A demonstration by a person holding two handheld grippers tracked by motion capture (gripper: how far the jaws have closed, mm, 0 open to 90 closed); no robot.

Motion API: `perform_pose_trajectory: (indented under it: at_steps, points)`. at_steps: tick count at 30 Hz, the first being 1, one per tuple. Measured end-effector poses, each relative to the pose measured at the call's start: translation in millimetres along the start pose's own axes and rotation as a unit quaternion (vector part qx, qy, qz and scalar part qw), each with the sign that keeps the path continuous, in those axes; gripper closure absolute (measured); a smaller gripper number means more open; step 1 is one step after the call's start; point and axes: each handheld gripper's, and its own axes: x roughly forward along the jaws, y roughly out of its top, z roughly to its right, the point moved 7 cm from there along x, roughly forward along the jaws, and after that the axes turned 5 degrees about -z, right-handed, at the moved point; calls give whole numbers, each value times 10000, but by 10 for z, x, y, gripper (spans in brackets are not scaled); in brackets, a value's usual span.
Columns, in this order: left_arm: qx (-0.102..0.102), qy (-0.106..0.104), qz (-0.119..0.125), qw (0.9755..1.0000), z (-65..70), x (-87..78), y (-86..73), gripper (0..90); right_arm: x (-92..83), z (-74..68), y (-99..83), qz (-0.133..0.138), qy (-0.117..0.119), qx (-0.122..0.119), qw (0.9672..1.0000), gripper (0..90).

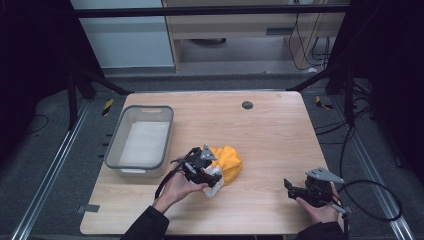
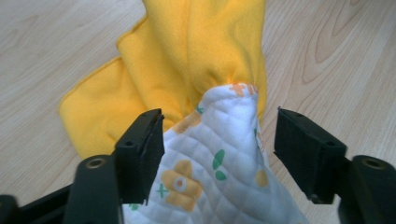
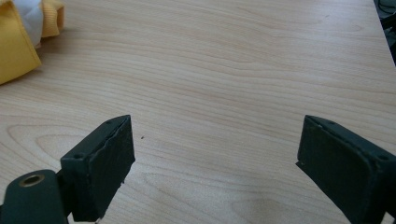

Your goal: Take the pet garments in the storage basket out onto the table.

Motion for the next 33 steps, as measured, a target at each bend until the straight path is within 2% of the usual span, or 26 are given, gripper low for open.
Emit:
perform_pose_trajectory:
  at_steps: [5, 14, 25, 33]
  points:
    - [-59, -9, 304, 9995, -2, -72, -1, 247, -1, -1, -1, 8, 8, 7, 10000, 107]
    - [-185, 46, 797, 9966, -36, -280, -59, 234, -6, 13, -4, 38, 3, 10, 10000, 99]
    - [-387, 199, 1084, 9932, -139, -518, -285, 229, -3, 29, -29, 20, -19, -8, 10000, 95]
    - [-600, 318, 1153, 9910, -202, -622, -572, 236, -2, 27, -51, -20, -2, -6, 10000, 92]
